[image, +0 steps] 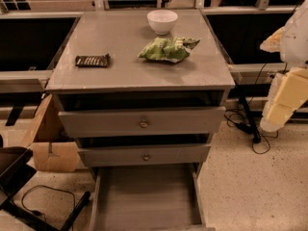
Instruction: Close bottom drawer
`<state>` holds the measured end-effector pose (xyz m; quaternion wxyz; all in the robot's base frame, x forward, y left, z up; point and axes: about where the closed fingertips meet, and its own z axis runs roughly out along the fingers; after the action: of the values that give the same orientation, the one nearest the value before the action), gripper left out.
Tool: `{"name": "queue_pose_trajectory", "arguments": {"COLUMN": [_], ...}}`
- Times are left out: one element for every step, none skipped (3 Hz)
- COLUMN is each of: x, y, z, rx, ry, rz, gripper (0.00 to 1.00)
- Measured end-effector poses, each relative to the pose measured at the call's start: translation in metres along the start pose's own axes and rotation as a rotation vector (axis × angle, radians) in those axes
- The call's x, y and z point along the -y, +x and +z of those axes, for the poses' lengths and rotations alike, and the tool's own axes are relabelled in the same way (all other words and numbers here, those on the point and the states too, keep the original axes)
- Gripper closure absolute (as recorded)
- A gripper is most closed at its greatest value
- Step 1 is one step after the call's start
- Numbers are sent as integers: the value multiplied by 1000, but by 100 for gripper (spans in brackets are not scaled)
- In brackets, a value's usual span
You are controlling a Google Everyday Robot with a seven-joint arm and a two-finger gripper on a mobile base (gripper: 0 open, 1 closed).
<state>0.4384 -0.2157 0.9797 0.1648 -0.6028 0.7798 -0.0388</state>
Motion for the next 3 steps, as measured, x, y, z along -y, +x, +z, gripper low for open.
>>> {"name": "queue_pose_trajectory", "arguments": {"x": [0, -15, -39], "y": [-1, 6, 26], "z": [0, 19, 58], "rx": [7, 24, 13], "ry": [6, 10, 25], "rz": [-1, 24, 60], "gripper": [0, 0, 0]}}
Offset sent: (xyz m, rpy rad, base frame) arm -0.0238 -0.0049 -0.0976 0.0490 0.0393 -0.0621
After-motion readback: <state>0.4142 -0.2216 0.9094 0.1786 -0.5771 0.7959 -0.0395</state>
